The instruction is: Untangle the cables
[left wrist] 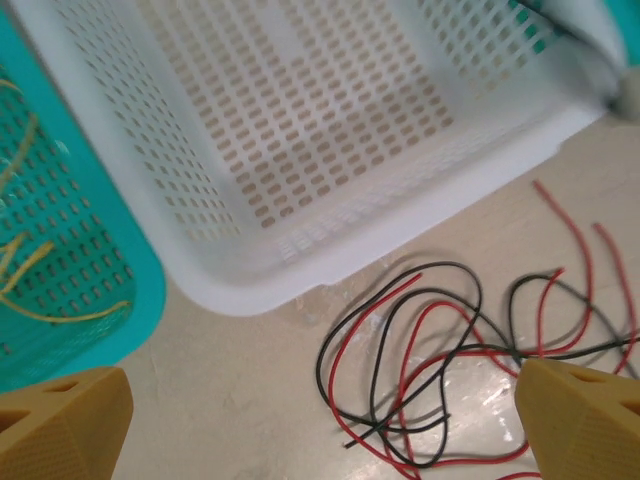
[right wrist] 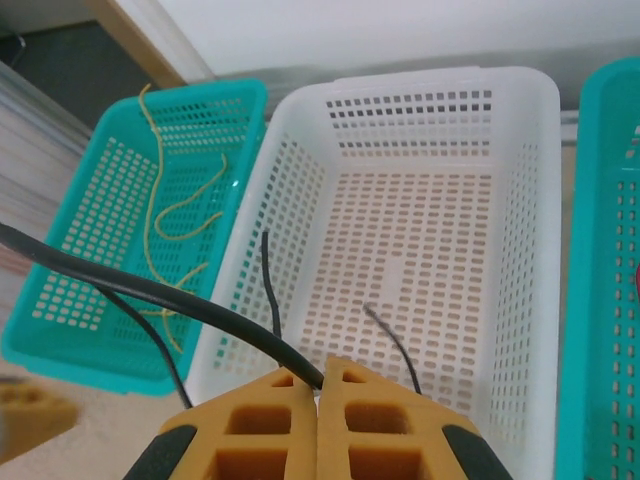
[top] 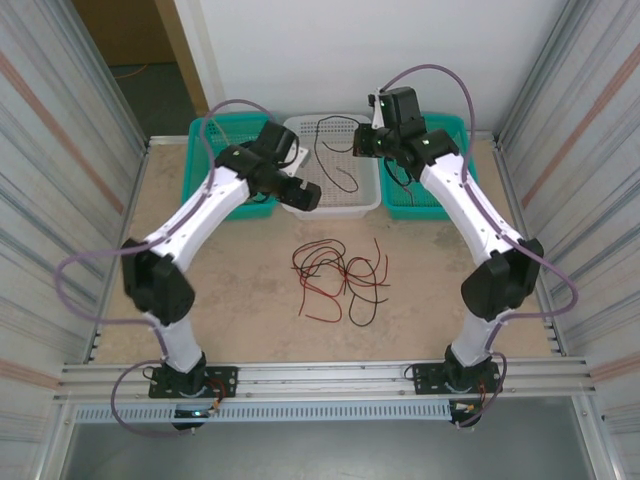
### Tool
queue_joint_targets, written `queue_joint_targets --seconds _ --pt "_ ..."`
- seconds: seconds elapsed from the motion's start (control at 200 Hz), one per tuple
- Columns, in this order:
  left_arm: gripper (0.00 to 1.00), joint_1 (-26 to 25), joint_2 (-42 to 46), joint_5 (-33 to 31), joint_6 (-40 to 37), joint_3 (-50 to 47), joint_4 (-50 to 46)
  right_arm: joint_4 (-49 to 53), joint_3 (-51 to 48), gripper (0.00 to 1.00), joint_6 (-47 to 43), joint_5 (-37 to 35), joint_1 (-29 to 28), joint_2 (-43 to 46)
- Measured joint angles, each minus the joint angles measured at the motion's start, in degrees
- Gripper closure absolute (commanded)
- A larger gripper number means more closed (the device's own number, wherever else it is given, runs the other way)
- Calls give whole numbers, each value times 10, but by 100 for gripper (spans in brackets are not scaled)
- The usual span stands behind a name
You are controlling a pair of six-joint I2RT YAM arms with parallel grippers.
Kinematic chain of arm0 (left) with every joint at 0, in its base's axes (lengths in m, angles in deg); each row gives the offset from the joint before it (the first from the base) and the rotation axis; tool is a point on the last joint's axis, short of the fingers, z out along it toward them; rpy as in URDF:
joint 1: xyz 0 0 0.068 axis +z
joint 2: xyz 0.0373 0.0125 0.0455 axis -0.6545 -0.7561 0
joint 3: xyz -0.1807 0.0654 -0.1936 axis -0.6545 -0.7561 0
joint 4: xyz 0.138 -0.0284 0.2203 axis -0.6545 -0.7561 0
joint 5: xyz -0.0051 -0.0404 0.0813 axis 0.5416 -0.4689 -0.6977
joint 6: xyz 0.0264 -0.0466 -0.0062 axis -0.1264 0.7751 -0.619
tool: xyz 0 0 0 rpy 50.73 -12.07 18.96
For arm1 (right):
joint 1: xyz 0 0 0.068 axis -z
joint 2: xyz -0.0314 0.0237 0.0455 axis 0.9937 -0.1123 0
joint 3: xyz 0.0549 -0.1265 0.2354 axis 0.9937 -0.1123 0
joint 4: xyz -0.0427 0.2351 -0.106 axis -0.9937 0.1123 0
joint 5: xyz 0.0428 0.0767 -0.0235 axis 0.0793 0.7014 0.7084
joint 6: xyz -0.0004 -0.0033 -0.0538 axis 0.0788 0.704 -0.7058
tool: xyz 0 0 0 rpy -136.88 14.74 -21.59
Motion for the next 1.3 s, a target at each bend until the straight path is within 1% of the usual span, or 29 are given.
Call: queue_joint_targets --seconds 0.03,0.095,0.125,0.15,0.18,0.266,0.346,0.441,0.506,0.566,0.646,0.706,0.857,0.987,1.037,1.162,1.217,1.303 --pt "1 -1 27 -6 5 -18 16 4 12 81 4 1 3 -16" --pt "1 -7 94 -26 14 -61 55 15 36 60 12 4 8 -49" --pt "1 -11 125 -42 14 -85 74 22 48 54 14 5 11 -66" --pt "1 -17 150 -56 14 -106 90 29 57 43 19 5 12 -80" --pt "1 -25 177 -72 12 -131 108 38 68 39 23 5 14 -96" --pt "2 -57 240 -106 7 -211 151 60 92 40 24 4 17 -128" --pt "6 -76 268 -113 10 -275 170 78 95 40 24 4 18 -134" --pt "16 -72 273 -115 35 -328 167 85 94 39 24 3 14 -127" --pt "21 -56 273 -98 58 -354 163 84 80 38 24 -1 8 -111" --pt "25 -37 278 -73 85 -375 165 80 40 38 24 -8 -3 -79" --pt "31 -10 292 -40 124 -403 173 75 -38 37 24 -22 -24 -16" --pt "32 2 308 -22 144 -424 181 74 -101 36 26 -33 -43 36" --pt "34 3 326 18 176 -452 201 69 -247 33 51 -61 -84 157" --pt "34 -3 323 34 190 -461 205 79 -367 30 97 -91 -92 246" --pt "34 -8 323 36 195 -466 211 84 -406 30 115 -98 -92 268" --pt "41 -16 322 52 207 -487 221 89 -495 29 163 -113 -101 304" --pt "43 -19 316 63 209 -495 225 94 -520 31 187 -114 -105 306" --pt "45 -33 300 63 208 -497 227 93 -547 35 224 -114 -110 306"
